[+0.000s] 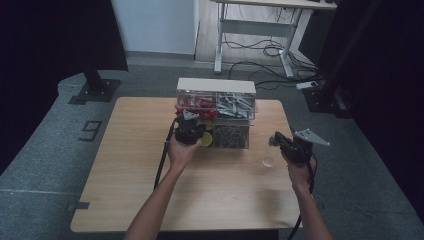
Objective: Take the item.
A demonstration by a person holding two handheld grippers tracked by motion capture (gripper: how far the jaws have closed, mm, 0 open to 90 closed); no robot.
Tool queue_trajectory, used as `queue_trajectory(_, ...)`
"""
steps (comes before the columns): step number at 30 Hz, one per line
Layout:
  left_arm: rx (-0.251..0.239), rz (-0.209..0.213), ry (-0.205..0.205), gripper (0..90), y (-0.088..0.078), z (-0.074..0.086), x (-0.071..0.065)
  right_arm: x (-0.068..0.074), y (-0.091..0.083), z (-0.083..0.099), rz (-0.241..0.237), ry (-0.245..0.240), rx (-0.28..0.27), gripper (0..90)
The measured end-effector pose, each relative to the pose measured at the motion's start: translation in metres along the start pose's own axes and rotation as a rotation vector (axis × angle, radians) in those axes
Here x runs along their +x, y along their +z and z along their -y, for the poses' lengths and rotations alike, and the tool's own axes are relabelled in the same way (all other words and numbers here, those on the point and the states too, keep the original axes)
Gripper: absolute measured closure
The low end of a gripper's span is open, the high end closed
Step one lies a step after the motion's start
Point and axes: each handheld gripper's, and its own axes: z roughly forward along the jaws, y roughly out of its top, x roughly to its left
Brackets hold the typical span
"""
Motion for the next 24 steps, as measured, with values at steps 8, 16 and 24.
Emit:
queue_trajectory(8,0.001,-0.002,0.001,89.1,0.0,0.0,0.0,-0.01,0.0,0.006,0.023,0.013,0.016,89.2)
queue_trajectory(16,0.001,-0.002,0.001,89.1,0.001,0.0,-0.001,-0.013,0.003,0.008,0.027,0.014,0.021,89.1)
queue_trajectory(24,0.002,-0.003,0.002,89.1,0.001,0.0,-0.001,-0.012,0.004,0.011,0.015,0.003,0.035,76.4)
